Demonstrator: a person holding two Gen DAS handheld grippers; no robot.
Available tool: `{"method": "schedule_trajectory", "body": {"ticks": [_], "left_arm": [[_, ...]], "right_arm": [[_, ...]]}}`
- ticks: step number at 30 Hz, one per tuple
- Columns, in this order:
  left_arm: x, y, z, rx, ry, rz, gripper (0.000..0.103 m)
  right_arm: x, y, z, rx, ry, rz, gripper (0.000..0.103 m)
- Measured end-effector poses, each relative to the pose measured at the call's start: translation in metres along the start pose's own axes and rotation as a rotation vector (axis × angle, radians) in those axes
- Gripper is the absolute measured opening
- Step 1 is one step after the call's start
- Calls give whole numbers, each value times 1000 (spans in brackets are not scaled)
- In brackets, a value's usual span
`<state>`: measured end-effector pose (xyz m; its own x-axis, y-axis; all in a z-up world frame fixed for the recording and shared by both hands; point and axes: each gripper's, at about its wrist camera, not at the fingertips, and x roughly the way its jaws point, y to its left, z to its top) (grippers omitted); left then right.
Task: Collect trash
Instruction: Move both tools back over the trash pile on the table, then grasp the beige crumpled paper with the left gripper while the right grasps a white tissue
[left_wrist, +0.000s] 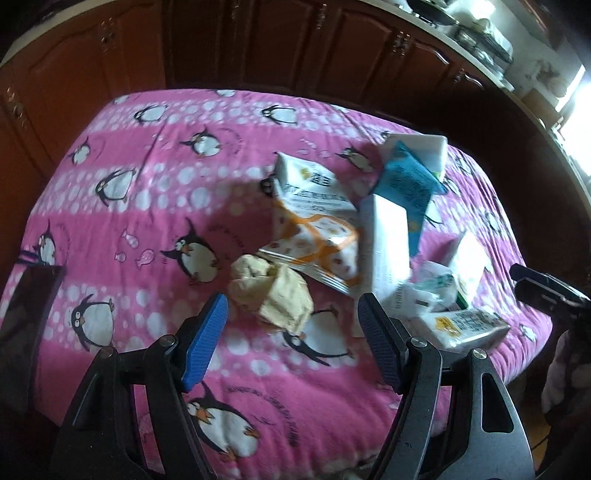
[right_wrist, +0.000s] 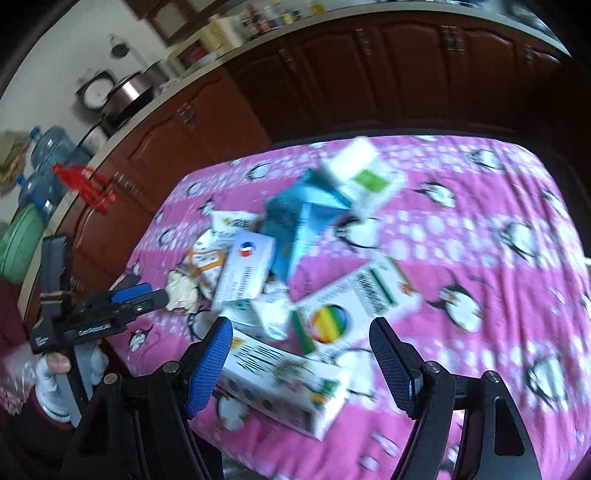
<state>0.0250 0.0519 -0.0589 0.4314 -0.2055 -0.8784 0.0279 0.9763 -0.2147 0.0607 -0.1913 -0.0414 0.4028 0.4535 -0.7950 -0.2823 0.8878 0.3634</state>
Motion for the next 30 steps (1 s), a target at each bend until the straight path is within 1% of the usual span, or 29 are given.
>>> {"method": "schedule_trajectory", "body": {"ticks": [4, 8, 12, 14, 15, 16, 17, 18, 19, 21, 23, 26, 30], "left_arm": [[13, 10, 5, -31, 19, -2, 72], [27, 13, 9, -38, 39, 5, 72], [38, 15, 10, -54, 64, -9, 72], [41, 16, 8, -53, 84, -15, 71], [43, 16, 8, -52, 87, -16, 70], [43, 16, 8, -50, 86, -15, 64], [44, 16, 8, -49, 86, -13, 54], [45, 17, 9, -51, 92, -11, 50], [46, 18, 9, -53, 100, -13, 41], [48, 18, 9, -50, 103, -15, 37], [43, 16, 7, -41, 86, -8, 30], [31, 16, 4, -43, 65, -9, 26], [5, 13, 4, -24, 18, -7, 25]], "right_arm": [[33, 19, 11, -65, 64, 30, 74], [58, 27, 16, -109, 122, 16, 74], [75, 28, 17, -123, 161, -7, 74], [79, 27, 15, -123, 167, -4, 60], [81, 28, 15, -127, 166, -4, 57], [82, 29, 14, -134, 166, -1, 52], [82, 29, 13, -139, 167, 2, 43], [83, 31, 13, -144, 171, 7, 41], [84, 32, 12, -147, 173, 7, 36], [85, 36, 10, -163, 173, 3, 30], [80, 38, 8, -167, 149, 5, 25], [63, 38, 10, -150, 98, 34, 23], [36, 35, 14, -122, 39, 72, 23]]}}
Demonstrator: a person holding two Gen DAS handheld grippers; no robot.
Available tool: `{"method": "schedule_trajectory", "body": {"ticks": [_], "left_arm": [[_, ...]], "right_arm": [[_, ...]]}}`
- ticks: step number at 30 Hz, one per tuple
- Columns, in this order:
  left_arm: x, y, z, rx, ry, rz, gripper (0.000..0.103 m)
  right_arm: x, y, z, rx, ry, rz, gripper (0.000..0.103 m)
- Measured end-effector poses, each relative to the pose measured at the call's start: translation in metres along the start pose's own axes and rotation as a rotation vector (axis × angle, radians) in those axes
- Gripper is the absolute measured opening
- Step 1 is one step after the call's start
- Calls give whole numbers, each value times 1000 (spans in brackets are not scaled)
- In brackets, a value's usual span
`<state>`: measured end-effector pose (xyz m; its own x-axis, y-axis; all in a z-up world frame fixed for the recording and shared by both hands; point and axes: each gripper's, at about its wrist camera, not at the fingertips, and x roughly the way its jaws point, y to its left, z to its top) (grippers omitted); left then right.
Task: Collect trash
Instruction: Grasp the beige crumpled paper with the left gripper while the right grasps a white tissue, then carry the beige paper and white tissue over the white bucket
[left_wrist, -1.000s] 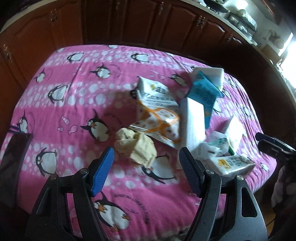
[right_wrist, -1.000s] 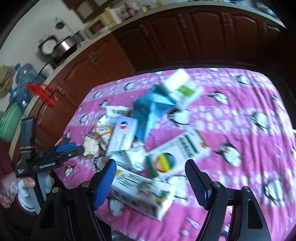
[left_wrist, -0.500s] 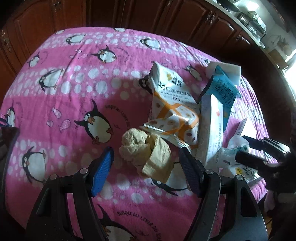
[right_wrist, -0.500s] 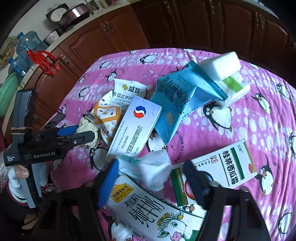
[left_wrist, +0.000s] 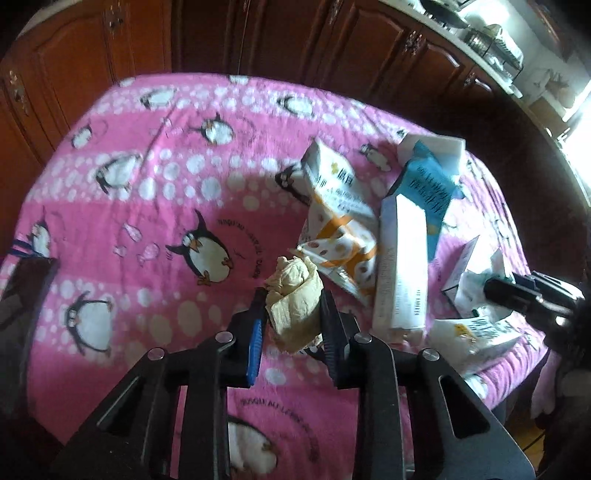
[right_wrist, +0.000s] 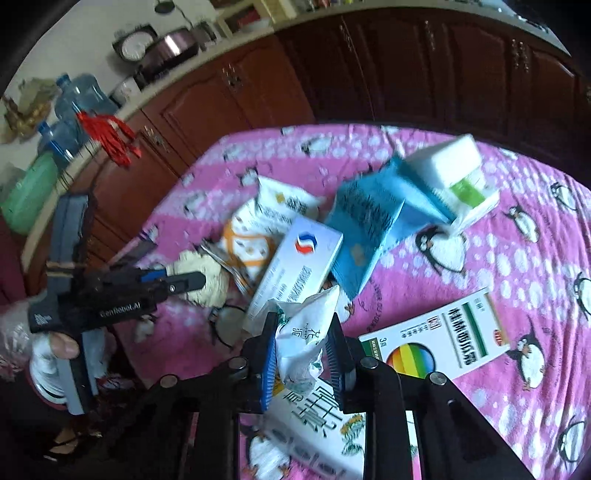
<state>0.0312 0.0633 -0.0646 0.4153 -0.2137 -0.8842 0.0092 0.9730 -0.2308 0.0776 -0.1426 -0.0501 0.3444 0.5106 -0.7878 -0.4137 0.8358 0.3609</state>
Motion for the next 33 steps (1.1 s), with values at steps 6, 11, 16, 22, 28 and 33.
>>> {"method": "schedule_trajectory", "body": {"ticks": [6, 11, 16, 22, 28, 33], "left_arm": [[-35, -12, 6, 29, -58, -23, 25], [-49, -43, 10, 89, -77, -65, 25], [-46, -100, 15, 190, -70, -122, 25], [-35, -177, 17, 324, -64, -187, 25], [-19, -248, 16, 431, -39, -243, 25], [-8, -304, 12, 504, -16, -286, 25]], "right_arm": [[-37, -10, -4, 52, -91, 12, 23], [-67, -30, -15, 99, -139, -27, 23], [-104, -64, -33, 169, -193, -100, 23], [-154, -113, -61, 280, -249, -198, 23], [-199, -158, -93, 389, -305, -287, 23], [-225, -192, -119, 469, -325, -367, 23]]}}
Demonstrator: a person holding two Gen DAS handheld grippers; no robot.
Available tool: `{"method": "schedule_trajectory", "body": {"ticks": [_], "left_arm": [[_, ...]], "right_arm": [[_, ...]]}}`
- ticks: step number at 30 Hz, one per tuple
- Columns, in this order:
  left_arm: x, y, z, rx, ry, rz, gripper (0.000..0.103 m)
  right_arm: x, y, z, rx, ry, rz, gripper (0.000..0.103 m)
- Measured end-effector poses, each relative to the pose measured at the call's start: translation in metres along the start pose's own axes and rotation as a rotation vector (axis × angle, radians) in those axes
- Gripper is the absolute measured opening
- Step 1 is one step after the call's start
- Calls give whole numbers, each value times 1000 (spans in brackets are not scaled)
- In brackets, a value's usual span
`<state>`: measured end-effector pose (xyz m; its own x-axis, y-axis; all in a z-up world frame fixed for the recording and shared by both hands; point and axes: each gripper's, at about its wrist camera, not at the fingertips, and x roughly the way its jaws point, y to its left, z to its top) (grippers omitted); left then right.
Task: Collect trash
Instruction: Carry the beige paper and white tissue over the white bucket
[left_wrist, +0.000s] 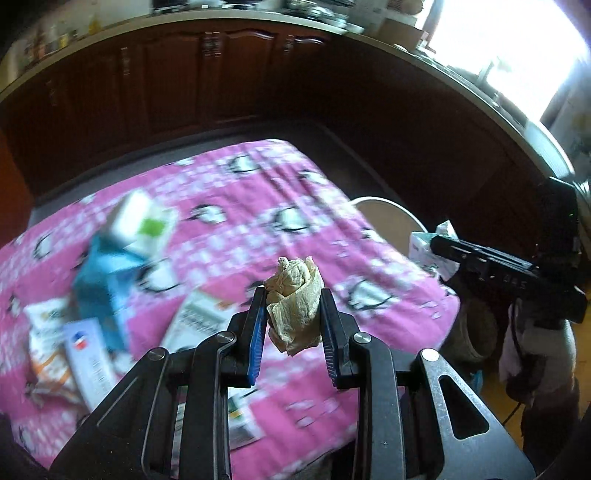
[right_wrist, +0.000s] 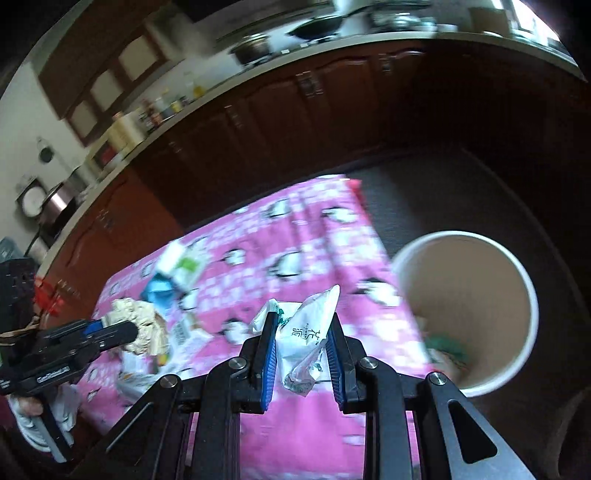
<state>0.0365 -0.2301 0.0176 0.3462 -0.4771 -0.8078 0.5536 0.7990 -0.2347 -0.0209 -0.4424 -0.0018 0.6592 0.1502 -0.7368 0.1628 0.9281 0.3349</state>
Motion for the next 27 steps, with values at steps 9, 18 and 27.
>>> {"method": "schedule_trajectory", "body": {"ticks": [9, 18, 27], "left_arm": [[59, -60, 43, 21, 58, -123, 25], [120, -98, 70, 32, 109, -140, 25], [149, -109, 78, 41, 133, -141, 25]], "right_arm": [[0, -80, -10, 116, 25, -126, 23], [10, -128, -15, 176, 62, -183, 23], [17, -141, -17, 193, 79, -183, 23]]}}
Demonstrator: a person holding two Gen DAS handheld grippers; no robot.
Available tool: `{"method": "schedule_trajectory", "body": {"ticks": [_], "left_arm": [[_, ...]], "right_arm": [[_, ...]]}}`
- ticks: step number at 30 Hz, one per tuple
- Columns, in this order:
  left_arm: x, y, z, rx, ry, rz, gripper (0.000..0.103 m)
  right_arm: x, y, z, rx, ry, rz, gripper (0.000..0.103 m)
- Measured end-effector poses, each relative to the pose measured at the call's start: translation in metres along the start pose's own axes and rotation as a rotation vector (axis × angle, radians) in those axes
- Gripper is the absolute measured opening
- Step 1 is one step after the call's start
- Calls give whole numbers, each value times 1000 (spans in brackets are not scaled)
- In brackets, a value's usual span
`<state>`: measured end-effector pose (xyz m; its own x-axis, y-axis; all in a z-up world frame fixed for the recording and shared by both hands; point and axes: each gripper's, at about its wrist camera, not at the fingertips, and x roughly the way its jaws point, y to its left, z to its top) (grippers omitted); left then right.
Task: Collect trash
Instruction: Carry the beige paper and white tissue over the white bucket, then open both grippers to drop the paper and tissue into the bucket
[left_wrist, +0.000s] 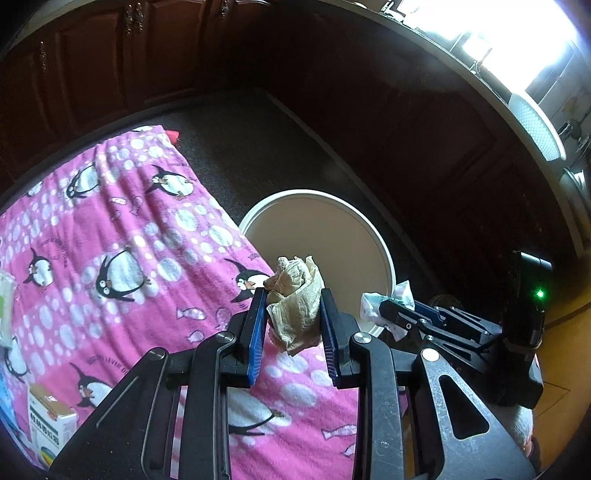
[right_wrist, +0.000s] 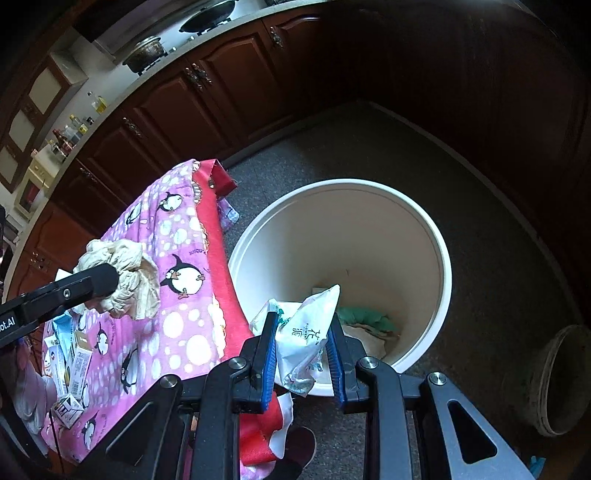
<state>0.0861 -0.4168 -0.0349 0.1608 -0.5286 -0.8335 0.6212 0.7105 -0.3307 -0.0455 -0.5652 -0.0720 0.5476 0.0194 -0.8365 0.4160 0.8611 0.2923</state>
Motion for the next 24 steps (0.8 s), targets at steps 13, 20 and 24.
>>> {"method": "schedule_trajectory", "body": {"ticks": [13, 20, 24], "left_arm": [[21, 2, 9, -18, 19, -12, 25], [37, 5, 13, -51, 28, -35, 29], [49, 6, 15, -68, 23, -55, 35]], "right_arm": [[18, 3, 4, 8, 20, -2, 23], [27, 1, 3, 13, 30, -27, 23], [31, -3, 3, 24, 37, -33, 25]]}}
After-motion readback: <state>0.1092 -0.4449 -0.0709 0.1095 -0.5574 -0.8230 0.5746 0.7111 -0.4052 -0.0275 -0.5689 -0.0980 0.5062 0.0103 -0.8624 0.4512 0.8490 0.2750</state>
